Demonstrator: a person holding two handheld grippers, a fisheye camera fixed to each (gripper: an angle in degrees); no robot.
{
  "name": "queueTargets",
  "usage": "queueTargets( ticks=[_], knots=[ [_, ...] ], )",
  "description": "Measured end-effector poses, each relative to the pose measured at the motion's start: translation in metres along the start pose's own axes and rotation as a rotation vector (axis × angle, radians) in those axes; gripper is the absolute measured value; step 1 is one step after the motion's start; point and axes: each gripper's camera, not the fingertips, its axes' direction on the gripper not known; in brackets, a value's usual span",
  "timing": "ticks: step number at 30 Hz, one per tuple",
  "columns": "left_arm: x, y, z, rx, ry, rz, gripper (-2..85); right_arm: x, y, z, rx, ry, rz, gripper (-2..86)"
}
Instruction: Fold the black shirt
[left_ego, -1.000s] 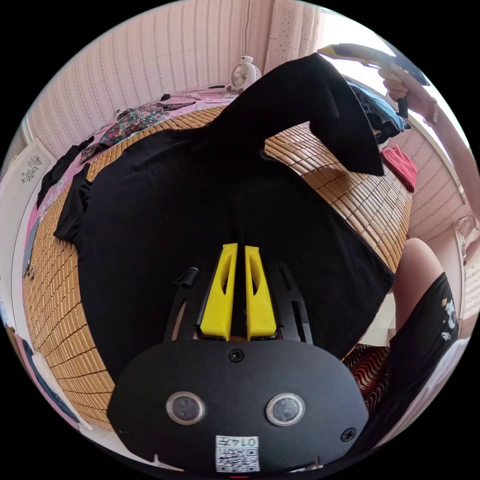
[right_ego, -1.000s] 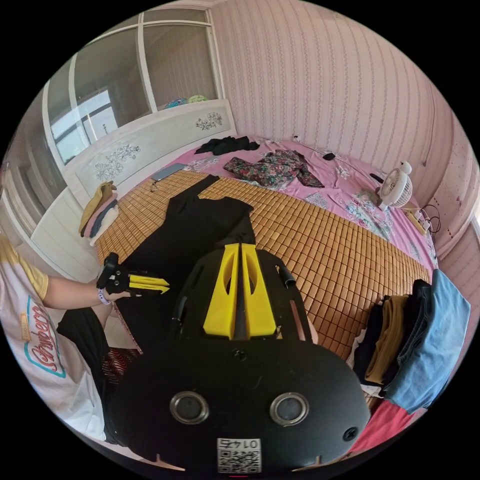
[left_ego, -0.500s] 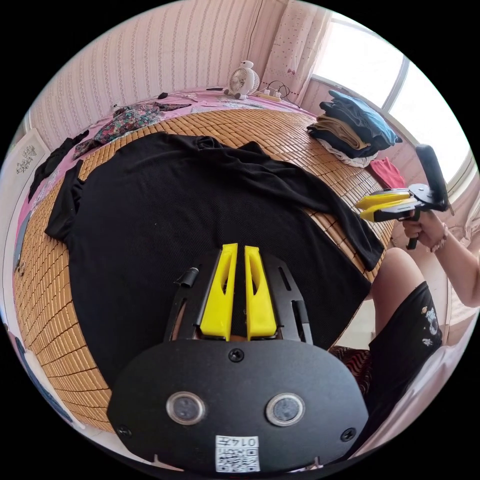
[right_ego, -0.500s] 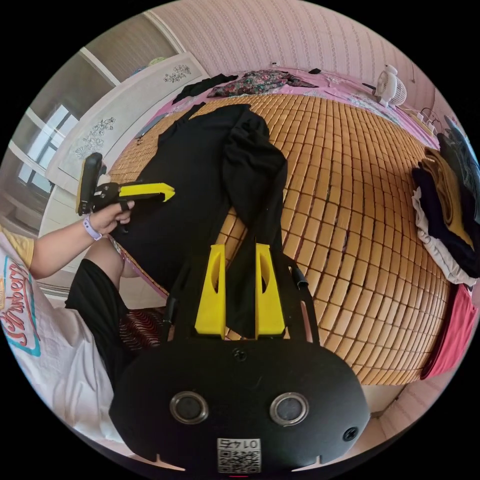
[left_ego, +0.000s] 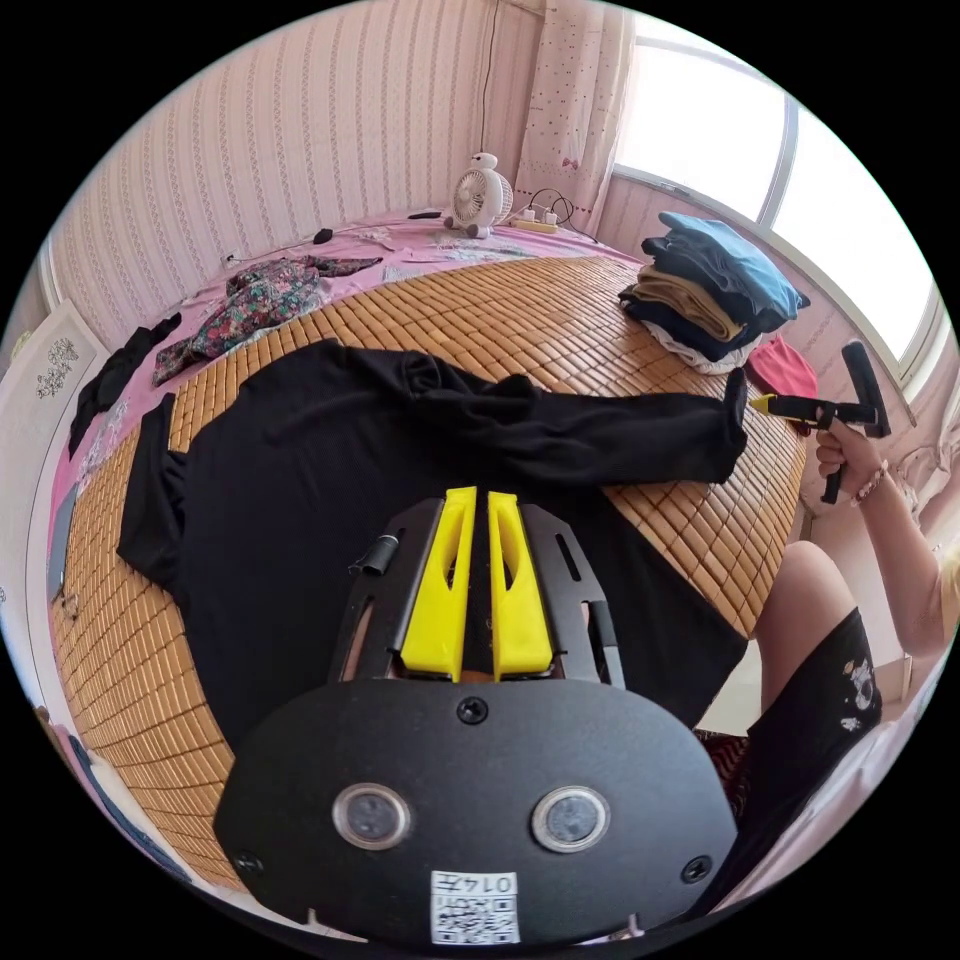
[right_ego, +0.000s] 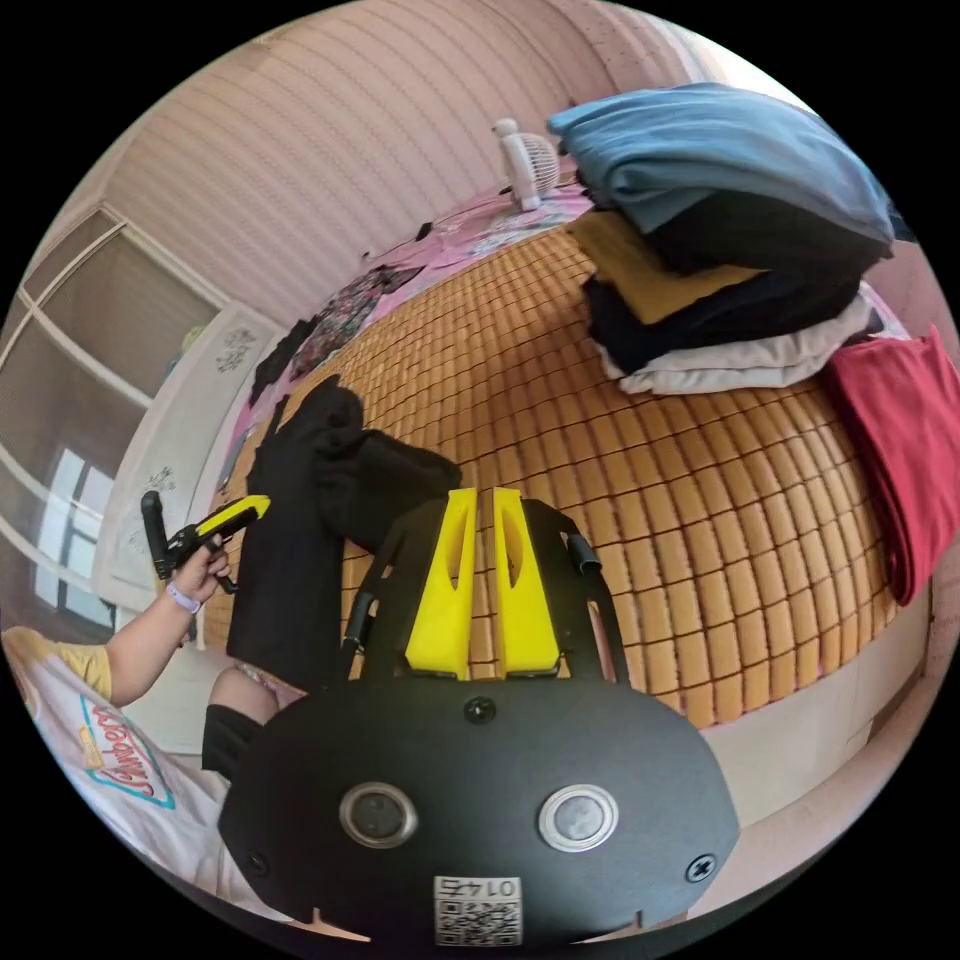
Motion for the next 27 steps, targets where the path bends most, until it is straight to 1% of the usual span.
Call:
queueTargets(
  ticks=[4,7,9,10,12,14,15,16,18,20,22,24,25,27],
  knots=[
    [-0.01,-0.064,0.027,0.018,-0.004,0.037,1.1,0.022,0.011,-0.002,0.06,0.078,0.038,5.0],
    [-0.018,-0.111,0.063,-0.015,0.005,0.013,1.9,0.017,0.02,0.014,0.069,0.051,0.005,6.6],
    [-0.025,-0.139,0.097,-0.075,0.046,-0.053,2.8,0.008,0.022,0.026,0.062,0.024,-0.034,7.5],
    [-0.026,-0.144,0.105,-0.092,0.051,-0.062,3.1,-0.001,0.022,0.034,0.056,-0.004,-0.075,6.6],
    [-0.025,-0.16,0.139,-0.18,0.024,-0.064,4.0,-0.016,0.019,0.047,0.042,-0.043,-0.138,5.1],
    [-0.021,-0.164,0.163,-0.265,-0.022,-0.052,4.7,-0.029,0.012,0.065,-0.017,-0.032,-0.195,3.7],
    [-0.02,-0.165,0.172,-0.281,-0.05,-0.056,4.1,-0.033,0.008,0.082,-0.091,0.028,-0.216,2.7],
    [-0.019,-0.165,0.172,-0.253,-0.052,-0.063,3.7,-0.034,0.007,0.089,-0.09,0.109,-0.226,1.8],
    [-0.022,-0.171,0.179,-0.255,-0.016,-0.101,2.3,-0.031,0.005,0.084,-0.053,0.176,-0.243,0.4],
    [-0.027,-0.178,0.184,-0.274,0.0,-0.103,1.3,-0.02,0.006,0.068,0.012,0.094,-0.23,0.5],
    [-0.035,-0.188,0.185,-0.261,0.01,-0.123,0.3,0.008,0.018,0.03,0.213,-0.031,-0.169,0.6],
    [-0.047,-0.201,0.178,-0.135,0.056,-0.188,-0.4,0.033,0.029,0.007,0.301,-0.058,-0.093,0.7],
    [-0.051,-0.204,0.176,-0.103,0.074,-0.215,-0.5,0.05,0.037,-0.005,0.322,-0.056,-0.04,0.8],
    [-0.066,-0.212,0.173,0.013,0.13,-0.328,-0.5,0.07,0.049,-0.015,0.314,-0.047,0.019,0.9]
  ],
)
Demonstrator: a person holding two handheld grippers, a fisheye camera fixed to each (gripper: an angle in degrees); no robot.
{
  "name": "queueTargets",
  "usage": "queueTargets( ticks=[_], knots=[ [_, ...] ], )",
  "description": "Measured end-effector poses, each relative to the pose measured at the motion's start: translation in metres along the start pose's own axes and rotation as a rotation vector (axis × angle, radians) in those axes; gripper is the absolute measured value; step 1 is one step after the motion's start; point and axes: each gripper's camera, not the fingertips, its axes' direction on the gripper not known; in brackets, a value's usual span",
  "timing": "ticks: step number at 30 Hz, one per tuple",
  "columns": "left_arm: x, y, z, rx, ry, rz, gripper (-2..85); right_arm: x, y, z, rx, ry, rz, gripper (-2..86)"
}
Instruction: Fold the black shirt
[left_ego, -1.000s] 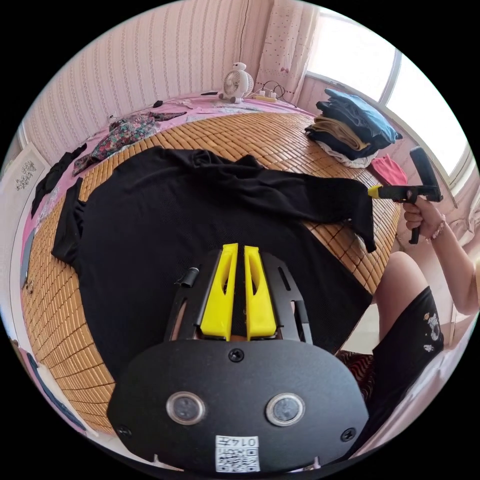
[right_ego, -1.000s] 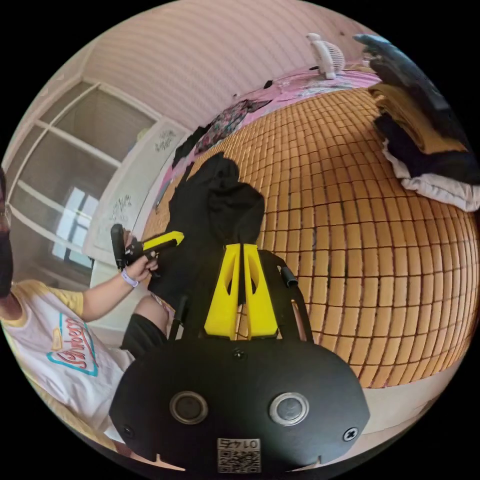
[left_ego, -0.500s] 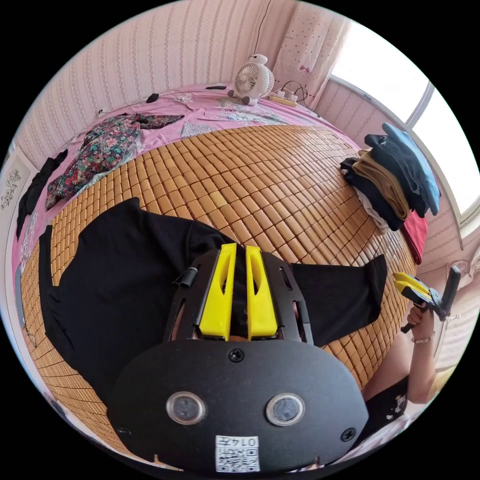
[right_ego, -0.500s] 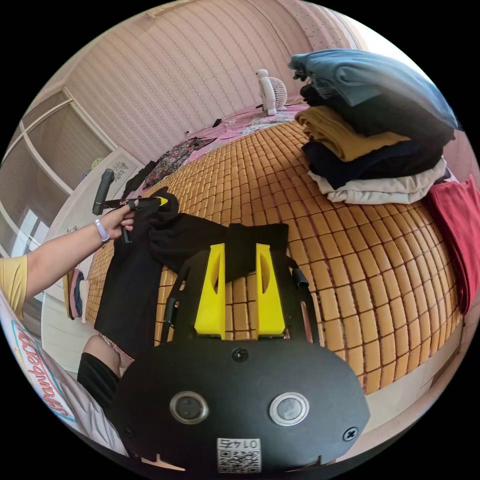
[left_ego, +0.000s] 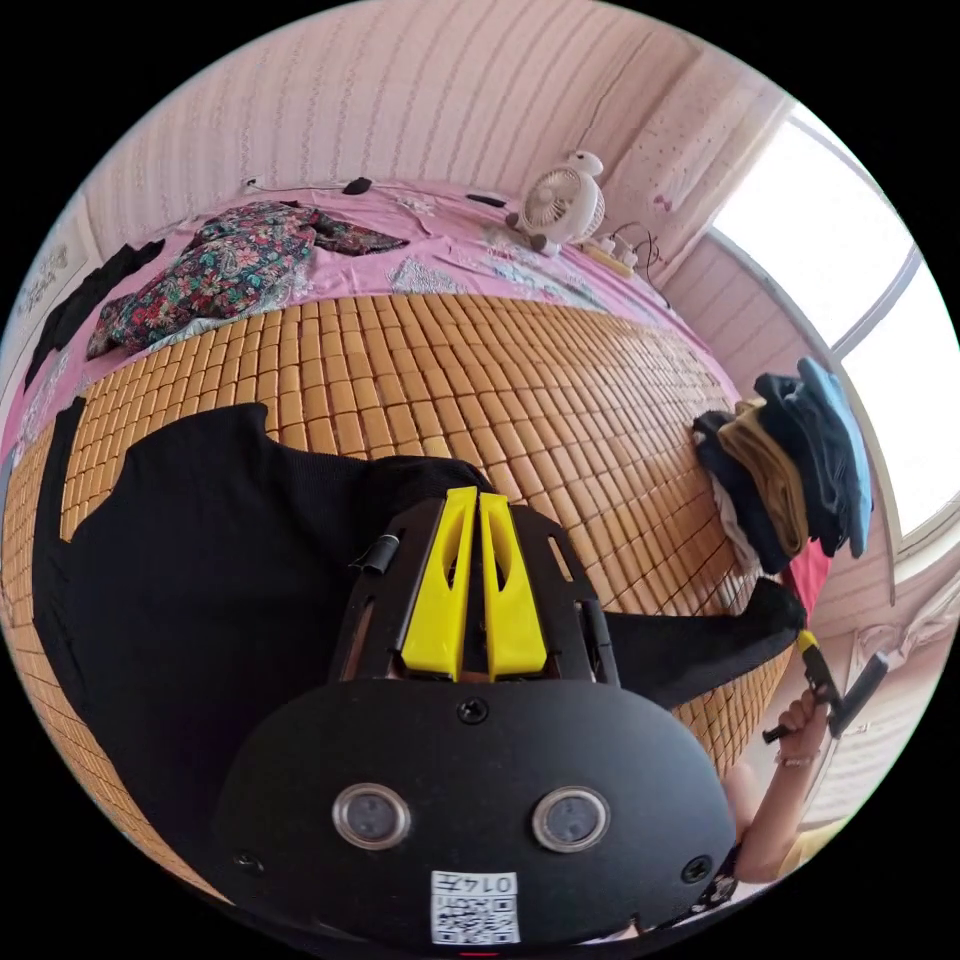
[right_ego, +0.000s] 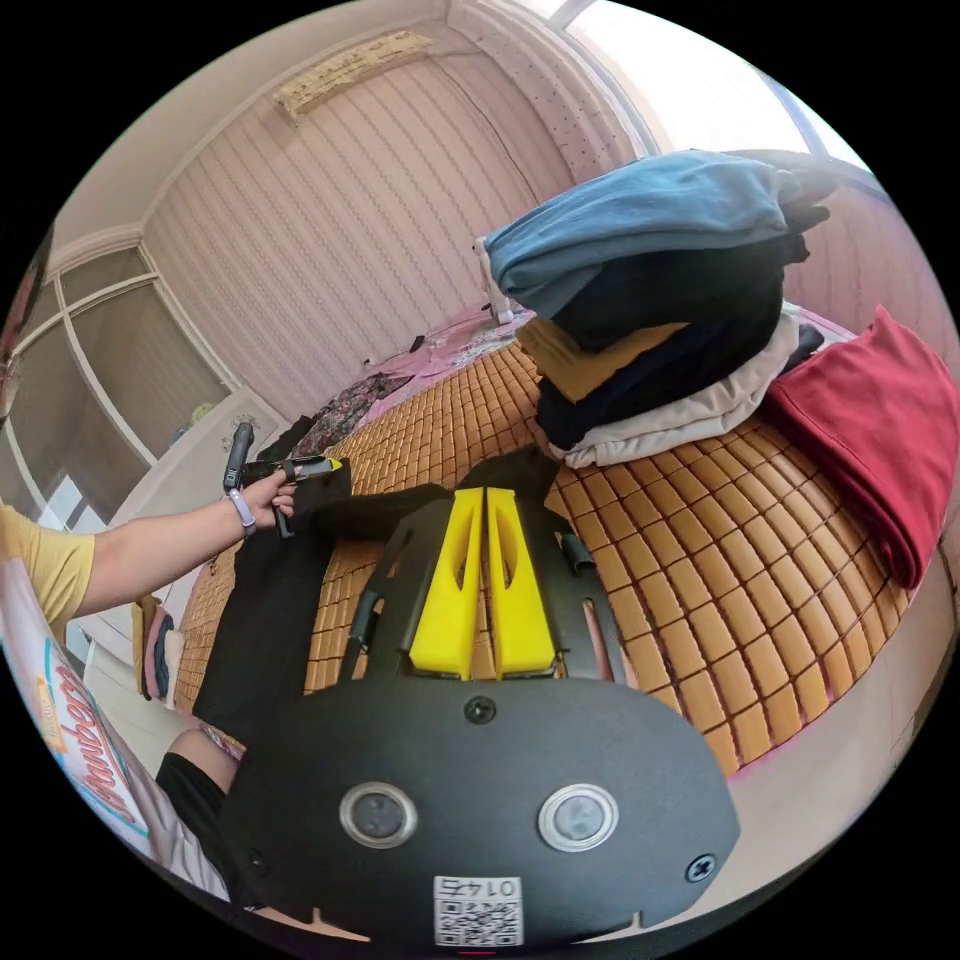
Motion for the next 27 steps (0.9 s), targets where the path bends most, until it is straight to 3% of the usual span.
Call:
queueTargets(
  ticks=[4,7,14,17,20,23,27],
  knots=[
    [-0.008,-0.009,0.011,0.01,0.019,-0.028,-0.6,0.032,0.007,0.011,-0.301,-0.062,0.027,2.9],
    [-0.006,-0.008,0.022,-0.015,-0.011,0.001,-0.7,0.036,0.008,0.014,-0.389,0.055,0.008,4.4],
    [-0.014,-0.017,0.041,-0.021,0.047,-0.088,-0.7,0.054,0.005,0.006,-0.22,0.173,0.145,6.9],
    [-0.01,-0.024,0.048,-0.03,0.045,-0.075,-0.6,0.065,0.015,0.008,-0.091,0.096,0.243,8.0],
    [-0.003,-0.03,0.056,-0.037,0.011,-0.039,-0.6,0.056,0.008,0.036,-0.256,0.05,0.155,7.0],
    [0.003,-0.033,0.067,-0.078,0.005,-0.013,-0.5,0.044,0.003,0.041,-0.304,0.188,0.062,4.7],
    [0.019,-0.039,0.063,-0.061,-0.053,0.097,0.6,0.053,0.004,0.039,-0.316,0.116,0.037,1.5]
  ],
)
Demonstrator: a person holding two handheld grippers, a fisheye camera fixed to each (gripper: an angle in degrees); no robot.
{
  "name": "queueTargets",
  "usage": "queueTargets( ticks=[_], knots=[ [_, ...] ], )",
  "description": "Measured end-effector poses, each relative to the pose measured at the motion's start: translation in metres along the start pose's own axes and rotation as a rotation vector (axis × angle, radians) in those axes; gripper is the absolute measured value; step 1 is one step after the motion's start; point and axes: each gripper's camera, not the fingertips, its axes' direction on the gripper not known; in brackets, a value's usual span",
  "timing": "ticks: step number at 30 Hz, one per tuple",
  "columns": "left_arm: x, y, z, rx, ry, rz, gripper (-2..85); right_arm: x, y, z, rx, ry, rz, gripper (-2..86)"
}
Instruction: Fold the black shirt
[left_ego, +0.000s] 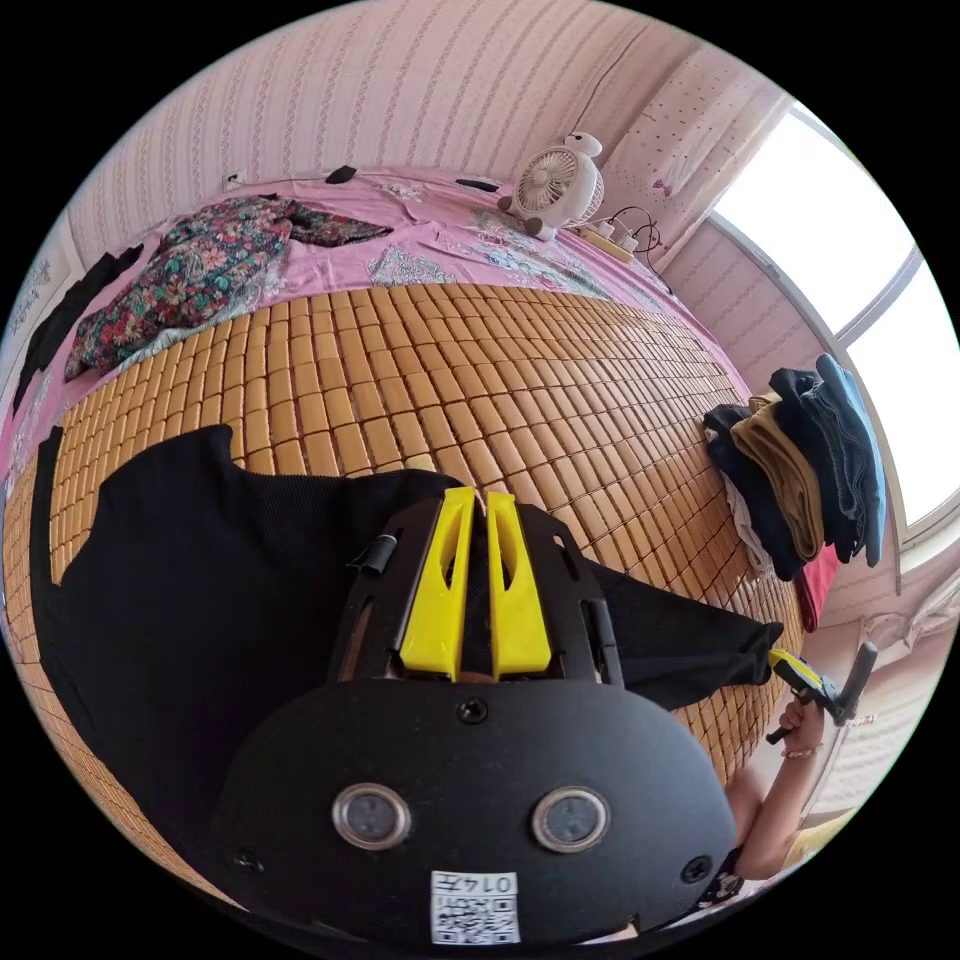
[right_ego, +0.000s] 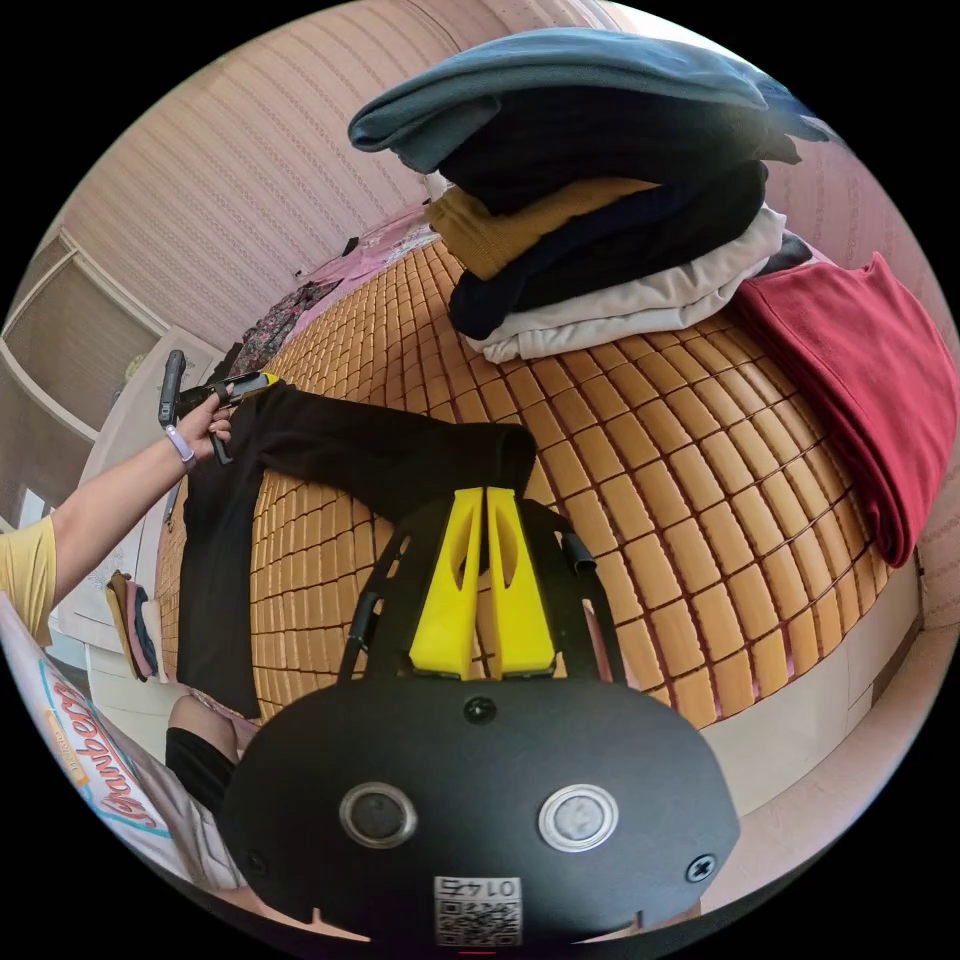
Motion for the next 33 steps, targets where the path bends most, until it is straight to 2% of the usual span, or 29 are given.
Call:
queueTargets(
  ticks=[2,5,6,9,12,13,15,17,20,24,29,33],
  knots=[
    [0.004,0.001,-0.012,0.039,0.009,-0.002,1.1,0.005,0.001,-0.012,0.002,-0.054,-0.02,2.3],
    [0.026,0.011,-0.026,0.032,0.126,0.071,1.9,0.006,0.001,-0.037,-0.029,-0.167,-0.097,3.8],
    [0.042,0.019,-0.028,0.006,0.16,0.131,2.0,0.004,0.001,-0.037,-0.09,-0.162,-0.12,4.3],
    [0.084,0.047,-0.021,-0.077,0.29,0.234,2.3,-0.003,0.001,-0.029,-0.151,0.063,-0.09,5.7],
    [0.126,0.078,-0.005,-0.153,0.375,0.3,2.5,0.007,0.001,-0.028,-0.052,-0.014,-0.028,6.1],
    [0.134,0.084,-0.002,-0.165,0.375,0.312,2.5,0.015,0.002,-0.025,0.035,-0.09,0.012,6.3],
    [0.165,0.108,0.011,-0.197,0.353,0.359,2.2,0.024,0.003,-0.012,0.113,-0.096,0.096,6.5],
    [0.183,0.122,0.02,-0.211,0.312,0.382,1.6,0.024,0.001,0.006,0.095,-0.018,0.14,6.7],
    [0.198,0.144,0.031,-0.195,0.214,0.394,0.6,0.009,-0.007,0.02,0.069,0.048,0.072,5.8],
    [0.2,0.162,0.03,-0.159,0.253,0.289,-0.4,-0.001,-0.011,0.01,0.156,0.162,0.02,3.4],
    [0.202,0.166,0.02,-0.165,0.319,0.233,-0.6,0.009,-0.01,0.009,0.154,0.126,0.064,1.6],
    [0.211,0.149,0.006,-0.071,0.182,0.335,-0.7,0.008,-0.012,0.01,0.134,0.134,0.066,1.7]
  ],
)
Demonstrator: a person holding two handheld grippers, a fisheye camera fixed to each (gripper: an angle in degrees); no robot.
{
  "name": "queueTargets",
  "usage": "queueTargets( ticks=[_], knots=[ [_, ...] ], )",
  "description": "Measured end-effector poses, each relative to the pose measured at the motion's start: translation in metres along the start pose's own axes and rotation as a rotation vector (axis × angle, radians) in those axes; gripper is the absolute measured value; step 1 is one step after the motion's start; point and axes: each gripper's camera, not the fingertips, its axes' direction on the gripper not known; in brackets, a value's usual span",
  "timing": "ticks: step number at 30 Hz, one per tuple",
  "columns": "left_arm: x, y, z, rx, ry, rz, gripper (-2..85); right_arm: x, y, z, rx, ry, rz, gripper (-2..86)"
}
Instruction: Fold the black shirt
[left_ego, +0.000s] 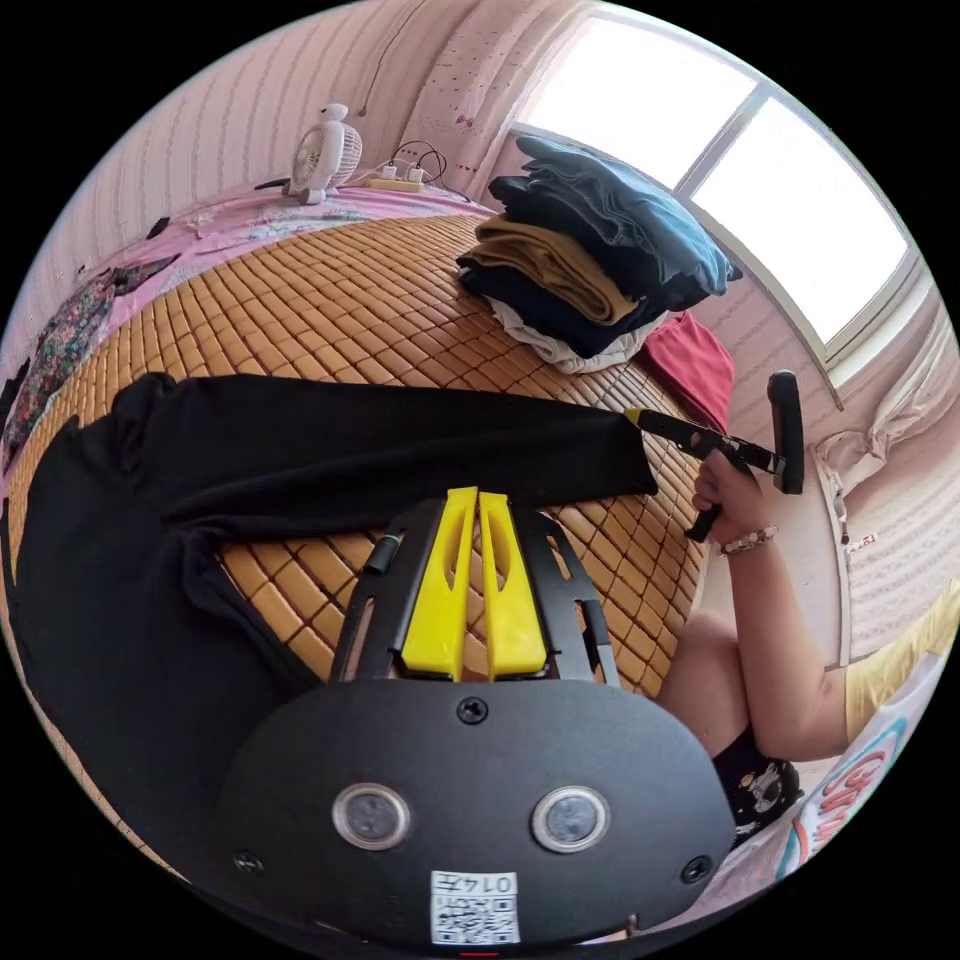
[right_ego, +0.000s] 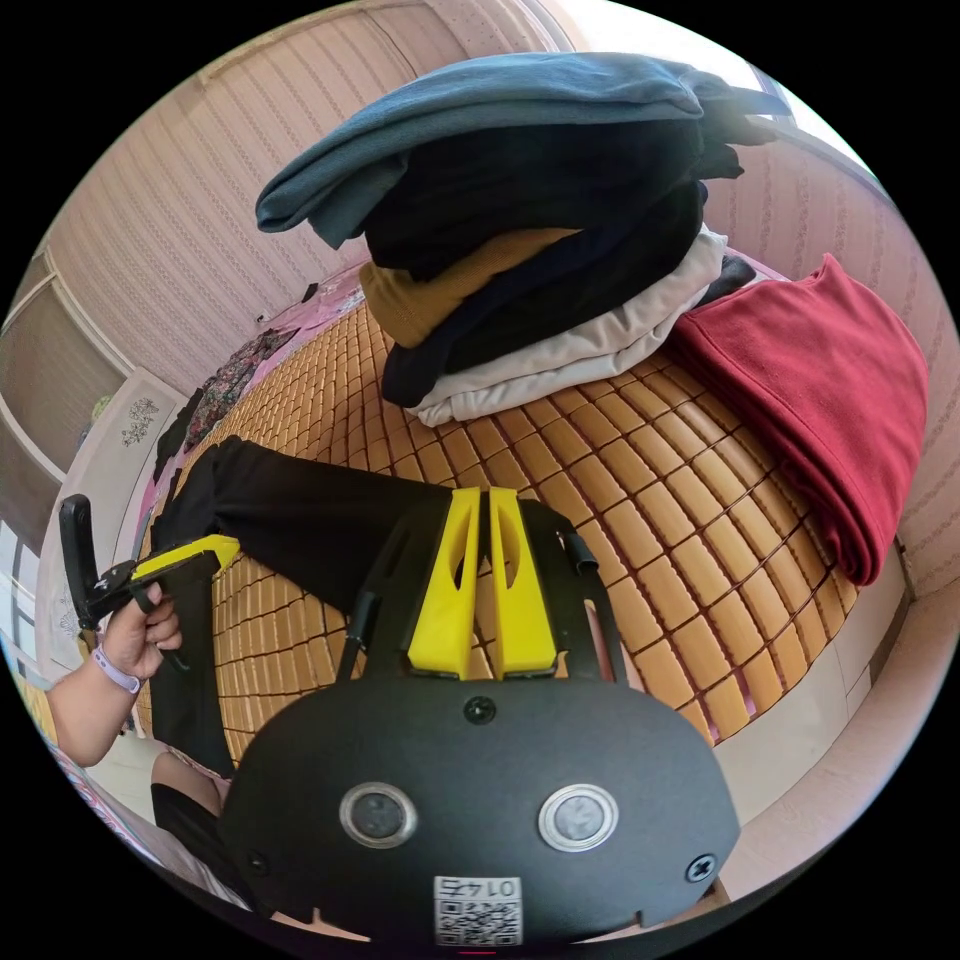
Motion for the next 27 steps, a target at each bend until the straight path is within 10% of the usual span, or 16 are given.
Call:
queueTargets(
  ticks=[27],
  knots=[
    [-0.018,0.002,-0.049,0.012,-0.051,-0.101,0.3,-0.004,0.003,-0.007,-0.048,-0.147,-0.022,5.6]
  ],
)
